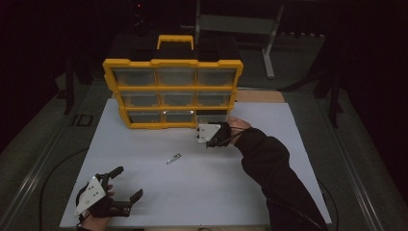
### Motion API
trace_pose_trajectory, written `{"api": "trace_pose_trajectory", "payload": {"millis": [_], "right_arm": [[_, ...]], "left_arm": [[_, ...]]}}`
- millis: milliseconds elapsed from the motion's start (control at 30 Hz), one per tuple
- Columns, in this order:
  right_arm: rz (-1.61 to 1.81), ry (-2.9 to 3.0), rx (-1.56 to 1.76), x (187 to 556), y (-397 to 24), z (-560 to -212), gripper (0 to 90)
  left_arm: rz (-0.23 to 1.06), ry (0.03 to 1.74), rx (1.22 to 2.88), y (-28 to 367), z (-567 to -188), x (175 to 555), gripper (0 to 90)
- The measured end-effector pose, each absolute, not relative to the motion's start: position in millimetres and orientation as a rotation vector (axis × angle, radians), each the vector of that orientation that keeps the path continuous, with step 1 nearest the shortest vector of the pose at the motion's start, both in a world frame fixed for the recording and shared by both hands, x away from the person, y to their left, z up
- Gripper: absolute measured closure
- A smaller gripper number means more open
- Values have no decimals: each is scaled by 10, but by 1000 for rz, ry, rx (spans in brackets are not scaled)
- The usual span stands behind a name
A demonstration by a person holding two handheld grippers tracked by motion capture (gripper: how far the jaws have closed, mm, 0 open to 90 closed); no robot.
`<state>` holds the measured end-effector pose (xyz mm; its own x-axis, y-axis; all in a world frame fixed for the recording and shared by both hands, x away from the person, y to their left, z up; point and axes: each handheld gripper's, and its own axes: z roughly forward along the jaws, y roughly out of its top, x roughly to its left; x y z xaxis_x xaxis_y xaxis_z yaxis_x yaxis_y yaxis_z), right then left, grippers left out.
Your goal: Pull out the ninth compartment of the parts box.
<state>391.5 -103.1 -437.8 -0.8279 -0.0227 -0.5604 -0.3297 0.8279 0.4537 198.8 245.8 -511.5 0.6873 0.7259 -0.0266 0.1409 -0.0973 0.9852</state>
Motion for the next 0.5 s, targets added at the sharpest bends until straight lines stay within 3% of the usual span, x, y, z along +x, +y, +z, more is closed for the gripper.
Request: {"api": "trace_pose_trajectory", "payload": {"millis": [500], "right_arm": [[772, 2463, -262, 3914, -1035, -4380, 752]], "left_arm": [[569, 719, 1625, 2455, -5115, 1991, 0]]}}
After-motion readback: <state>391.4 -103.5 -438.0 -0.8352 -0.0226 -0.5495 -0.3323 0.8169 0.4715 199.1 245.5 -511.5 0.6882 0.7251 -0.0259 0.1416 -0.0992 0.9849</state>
